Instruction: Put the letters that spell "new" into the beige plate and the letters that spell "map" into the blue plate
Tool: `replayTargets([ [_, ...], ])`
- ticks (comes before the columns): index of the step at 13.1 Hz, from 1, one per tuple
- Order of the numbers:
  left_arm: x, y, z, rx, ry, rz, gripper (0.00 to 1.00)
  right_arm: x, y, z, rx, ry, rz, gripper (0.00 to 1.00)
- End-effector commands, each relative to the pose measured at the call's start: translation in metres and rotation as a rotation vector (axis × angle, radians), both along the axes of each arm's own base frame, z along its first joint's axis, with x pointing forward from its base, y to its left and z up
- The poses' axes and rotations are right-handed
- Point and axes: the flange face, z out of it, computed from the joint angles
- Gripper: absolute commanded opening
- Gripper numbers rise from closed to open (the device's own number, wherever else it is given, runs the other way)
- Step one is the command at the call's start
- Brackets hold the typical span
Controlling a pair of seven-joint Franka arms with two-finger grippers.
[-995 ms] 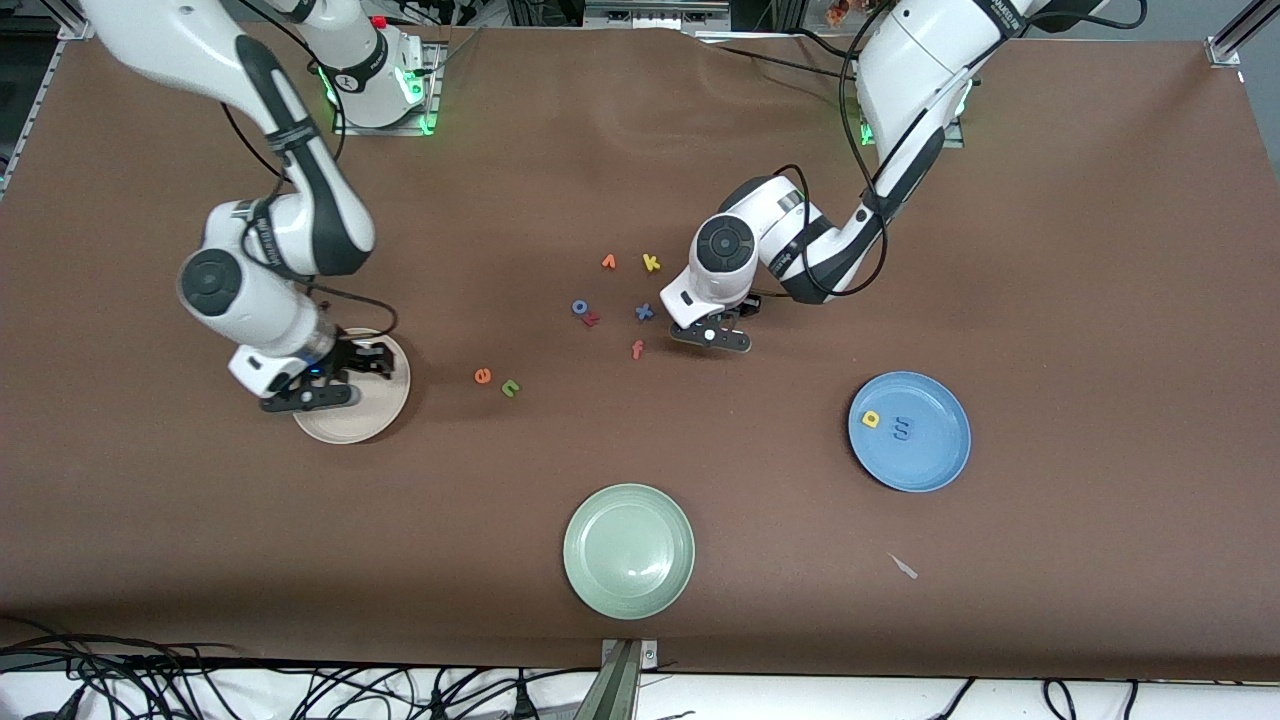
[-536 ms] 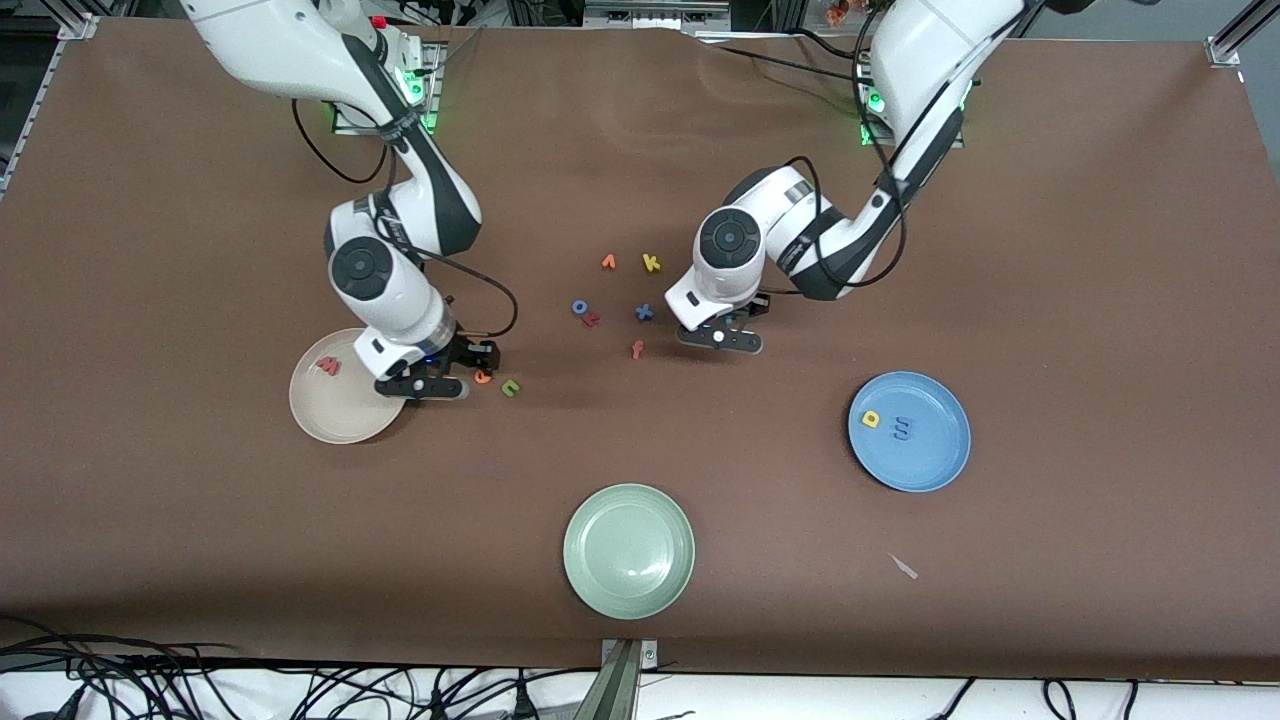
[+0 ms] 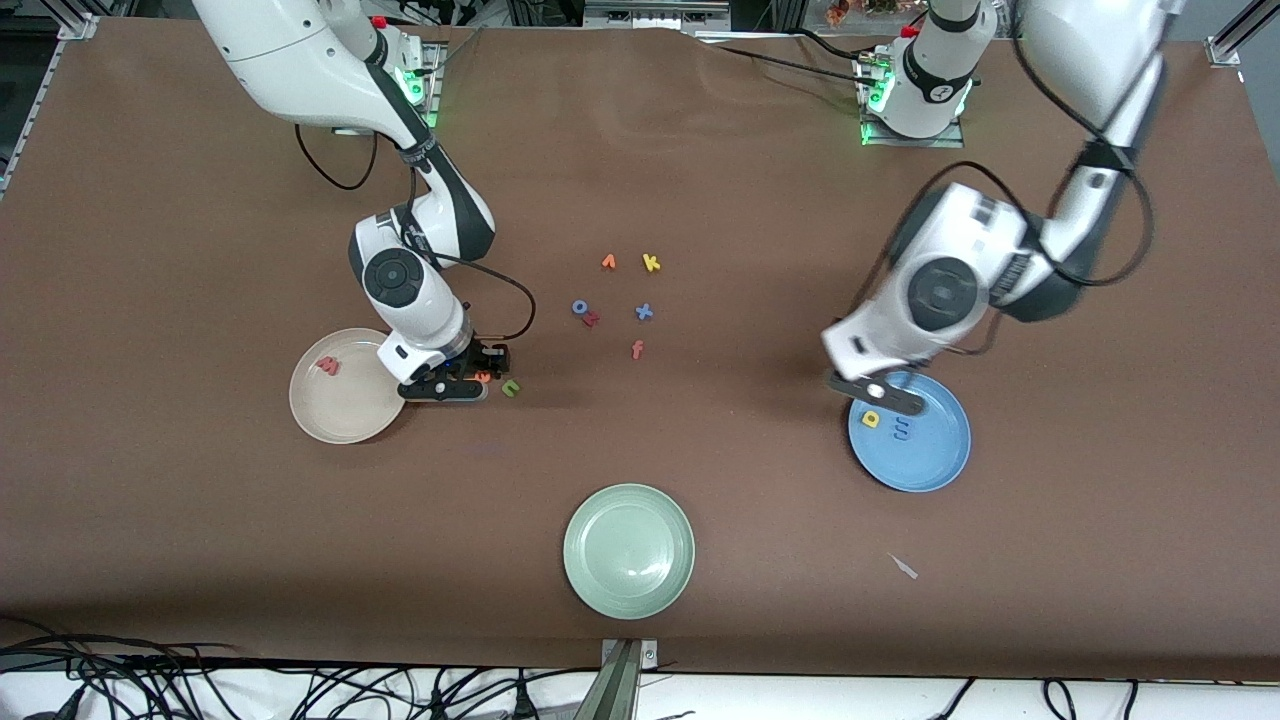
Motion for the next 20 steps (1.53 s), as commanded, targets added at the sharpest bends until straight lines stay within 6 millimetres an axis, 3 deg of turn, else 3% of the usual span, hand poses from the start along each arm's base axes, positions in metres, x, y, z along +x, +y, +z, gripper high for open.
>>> replayTargets([
  [1, 0.028, 0.062, -0.037, -0.034, -0.048, -0.035, 0.00, -0.005, -0.002, -0.004, -0.003, -0.017, 0.006, 0.65],
  [3, 0.040, 0.086, -0.072, -0.010, -0.102, -0.063, 0.00, -0.005, -0.002, -0.004, -0.003, -0.017, 0.006, 0.49],
  [4, 0.050, 0.099, -0.078, -0.007, -0.136, -0.055, 0.00, -0.005, -0.002, -0.003, -0.002, -0.018, 0.008, 0.40],
  [5, 0.057, 0.108, -0.082, -0.012, -0.146, -0.042, 0.22, -0.005, -0.002, -0.003, -0.003, -0.017, 0.011, 0.27],
  [6, 0.061, 0.108, -0.080, -0.014, -0.154, -0.036, 0.67, -0.005, -0.002, -0.001, -0.004, -0.017, 0.015, 0.19],
  [7, 0.068, 0.113, -0.067, -0.015, -0.173, -0.034, 1.00, -0.002, -0.005, 0.003, -0.004, -0.024, 0.026, 0.19],
  [10, 0.080, 0.122, -0.007, 0.004, -0.205, 0.001, 1.00, 0.015, -0.040, 0.037, -0.024, -0.009, 0.070, 0.17],
  [13, 0.084, 0.109, 0.087, 0.007, -0.269, 0.019, 1.00, 0.031, -0.108, 0.080, -0.052, 0.032, 0.182, 0.17],
  [15, 0.079, 0.106, 0.127, -0.060, -0.213, 0.086, 1.00, 0.032, -0.160, 0.088, -0.062, 0.076, 0.238, 0.17],
  [16, 0.069, 0.091, 0.165, -0.103, -0.219, 0.109, 1.00, 0.024, -0.178, 0.079, -0.062, 0.097, 0.236, 0.19],
  [17, 0.058, 0.087, 0.193, -0.113, -0.246, 0.121, 1.00, 0.018, -0.184, 0.073, -0.060, 0.099, 0.220, 0.27],
  [18, 0.043, 0.097, 0.229, -0.087, -0.286, 0.143, 1.00, 0.015, -0.185, 0.069, -0.058, 0.091, 0.210, 0.44],
  [19, 0.023, 0.091, 0.251, -0.069, -0.303, 0.140, 1.00, 0.015, -0.184, 0.068, -0.056, 0.088, 0.196, 0.70],
  [20, 0.008, 0.099, 0.266, -0.081, -0.299, 0.172, 1.00, 0.016, -0.183, 0.069, -0.051, 0.087, 0.170, 0.75],
])
